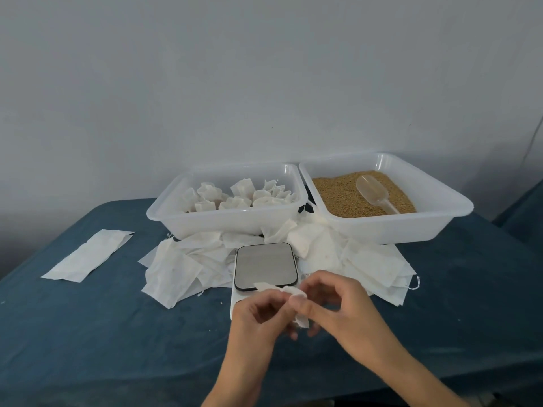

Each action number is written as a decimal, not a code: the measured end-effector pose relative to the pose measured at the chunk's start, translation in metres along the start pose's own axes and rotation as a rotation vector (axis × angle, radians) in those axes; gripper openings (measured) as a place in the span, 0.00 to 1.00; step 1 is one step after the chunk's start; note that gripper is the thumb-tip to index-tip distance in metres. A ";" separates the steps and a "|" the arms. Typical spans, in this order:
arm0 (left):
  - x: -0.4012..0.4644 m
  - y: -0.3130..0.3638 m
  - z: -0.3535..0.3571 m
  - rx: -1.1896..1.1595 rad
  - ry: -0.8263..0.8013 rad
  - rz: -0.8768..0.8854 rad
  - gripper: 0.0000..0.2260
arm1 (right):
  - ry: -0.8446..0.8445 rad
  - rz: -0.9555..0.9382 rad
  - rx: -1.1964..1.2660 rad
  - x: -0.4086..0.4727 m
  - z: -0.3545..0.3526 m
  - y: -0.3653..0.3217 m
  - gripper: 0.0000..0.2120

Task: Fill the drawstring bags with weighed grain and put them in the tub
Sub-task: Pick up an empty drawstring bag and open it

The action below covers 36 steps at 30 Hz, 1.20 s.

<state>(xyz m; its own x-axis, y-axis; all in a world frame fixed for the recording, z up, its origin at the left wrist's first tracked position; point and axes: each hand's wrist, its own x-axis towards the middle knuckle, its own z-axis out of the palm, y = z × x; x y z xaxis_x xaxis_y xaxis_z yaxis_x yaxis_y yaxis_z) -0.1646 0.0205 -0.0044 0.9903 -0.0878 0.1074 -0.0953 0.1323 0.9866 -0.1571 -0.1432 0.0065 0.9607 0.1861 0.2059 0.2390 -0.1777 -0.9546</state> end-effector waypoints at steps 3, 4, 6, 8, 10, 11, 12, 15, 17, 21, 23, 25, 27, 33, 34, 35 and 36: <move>0.000 -0.004 -0.003 -0.054 -0.010 -0.040 0.07 | 0.025 0.046 0.047 0.003 -0.006 -0.001 0.04; 0.001 -0.004 -0.003 -0.059 -0.009 -0.044 0.06 | 0.028 0.062 0.051 0.004 -0.007 0.000 0.04; 0.000 -0.003 -0.001 -0.036 -0.004 -0.013 0.05 | 0.019 0.082 0.037 0.004 -0.007 0.002 0.07; 0.001 -0.004 0.002 -0.024 0.039 0.028 0.03 | 0.031 0.076 0.016 0.003 -0.004 0.003 0.08; 0.001 -0.005 0.003 -0.042 0.117 0.042 0.03 | 0.078 0.027 -0.037 0.001 -0.001 0.005 0.09; 0.002 -0.006 0.002 -0.059 0.156 0.046 0.03 | 0.100 -0.023 -0.103 0.000 0.000 0.006 0.10; 0.003 -0.007 0.001 -0.077 0.189 0.050 0.03 | 0.112 -0.080 -0.197 -0.001 0.001 0.007 0.12; 0.005 -0.008 -0.002 -0.061 0.226 0.101 0.04 | 0.120 -0.218 -0.448 -0.001 0.001 0.009 0.16; 0.003 -0.007 -0.001 0.016 0.194 0.161 0.06 | 0.090 -0.243 -0.432 -0.002 0.002 0.009 0.15; -0.001 -0.009 0.002 0.225 0.128 0.249 0.12 | 0.035 -0.134 -0.176 0.000 0.003 0.005 0.06; -0.002 -0.009 0.003 0.271 0.102 0.258 0.14 | 0.033 -0.105 -0.114 0.001 0.000 0.003 0.10; -0.003 -0.009 0.004 0.276 0.085 0.257 0.14 | 0.040 -0.099 -0.063 0.002 -0.002 0.003 0.08; -0.003 -0.009 0.005 0.262 0.086 0.255 0.13 | 0.104 -0.156 -0.080 0.000 0.000 0.004 0.05; -0.001 -0.010 0.001 0.192 0.127 0.227 0.17 | 0.267 -0.559 -0.405 -0.002 0.006 0.012 0.03; -0.001 -0.010 0.000 0.183 0.125 0.228 0.17 | 0.269 -0.582 -0.423 -0.002 0.006 0.014 0.04; -0.001 -0.010 0.000 0.175 0.120 0.230 0.17 | 0.258 -0.584 -0.422 -0.002 0.006 0.015 0.05; -0.001 -0.010 0.000 0.168 0.114 0.233 0.16 | 0.238 -0.566 -0.405 -0.002 0.005 0.015 0.06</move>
<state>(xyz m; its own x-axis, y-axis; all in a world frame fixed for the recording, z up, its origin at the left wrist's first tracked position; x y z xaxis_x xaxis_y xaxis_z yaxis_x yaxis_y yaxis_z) -0.1650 0.0194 -0.0141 0.9438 0.0385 0.3284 -0.3274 -0.0299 0.9444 -0.1558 -0.1410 -0.0088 0.6687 0.1488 0.7285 0.6964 -0.4685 -0.5436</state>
